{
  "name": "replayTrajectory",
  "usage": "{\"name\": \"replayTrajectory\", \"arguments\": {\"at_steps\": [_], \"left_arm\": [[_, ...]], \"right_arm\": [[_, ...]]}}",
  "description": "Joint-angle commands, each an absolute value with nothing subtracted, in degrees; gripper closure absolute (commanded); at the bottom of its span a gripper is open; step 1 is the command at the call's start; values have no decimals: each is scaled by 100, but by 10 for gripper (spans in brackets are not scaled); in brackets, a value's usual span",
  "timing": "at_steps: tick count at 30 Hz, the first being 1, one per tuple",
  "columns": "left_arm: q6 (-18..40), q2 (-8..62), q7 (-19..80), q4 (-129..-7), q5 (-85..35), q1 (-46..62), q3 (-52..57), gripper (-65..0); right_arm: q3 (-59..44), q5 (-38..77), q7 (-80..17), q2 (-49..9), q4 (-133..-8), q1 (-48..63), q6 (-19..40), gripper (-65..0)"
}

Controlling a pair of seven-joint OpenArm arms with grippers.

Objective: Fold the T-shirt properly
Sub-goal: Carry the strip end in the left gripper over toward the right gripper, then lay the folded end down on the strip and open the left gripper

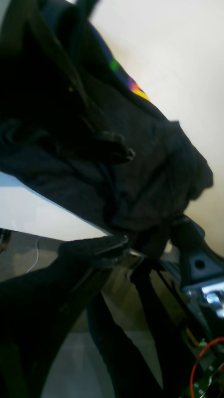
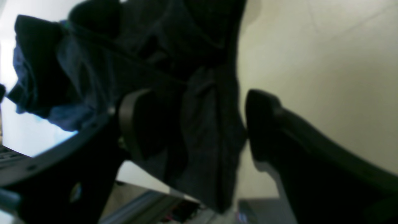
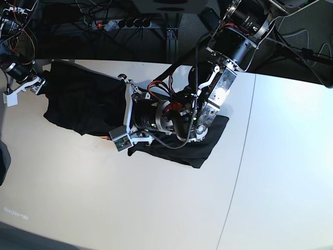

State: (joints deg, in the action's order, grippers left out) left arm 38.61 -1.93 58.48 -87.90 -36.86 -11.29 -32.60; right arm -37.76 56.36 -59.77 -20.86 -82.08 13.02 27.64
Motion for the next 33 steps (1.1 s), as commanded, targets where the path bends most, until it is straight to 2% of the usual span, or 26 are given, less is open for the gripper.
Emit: {"name": "replayTrajectory", "arguments": {"at_steps": [1, 8, 16, 17, 18, 22, 23, 26, 28, 31, 33], "left_arm": [[3815, -268, 5723, -8882, -3789, -1253, -3194, -396], [3815, -252, 5747, -8882, -3789, -1253, -2746, -395], [3811, 176, 5721, -8897, -4064, -1426, -2235, -395], [3811, 213, 5723, -8897, -4093, -1463, -2152, -395], [3813, 242, 5721, -8897, -4093, -1498, -2040, -395], [3815, 421, 5701, -8897, -4091, -1603, -1623, -395], [3819, 506, 5673, -8895, -4086, -1601, -1564, -395], [3830, 794, 5487, -8868, -3905, -1527, -1540, -390], [3833, 965, 5328, -8868, -3664, -1415, -1540, -318], [3830, 1181, 5227, -8868, -3579, -1221, -1540, -155], [3830, 1245, 5229, -8868, -3581, -1083, -1540, -97]], "right_arm": [[-3791, 5655, -5999, -2051, -8265, 1284, 3197, -443], [-3785, 5548, -5953, -1566, -8248, 1066, 3192, -443], [-3785, 5387, -5819, -1509, -8243, 904, 3192, -438], [-3785, 5360, -5780, -1507, -8243, 906, 3192, -411], [-3785, 5288, -5730, -1507, -8241, 906, 3190, -357], [-3785, 5249, -5614, -1509, -8237, 906, 3192, -46], [-3785, 5242, -5590, -1509, -8237, 906, 3194, 0], [-3785, 5009, -5511, -1509, -8237, 904, 3192, 0], [-3785, 4941, -5437, -1511, -8237, 904, 3194, 0], [-3785, 4945, -5402, -1509, -8237, 906, 3194, 0], [-3785, 4945, -5400, -1509, -8237, 906, 3194, 0]]}}
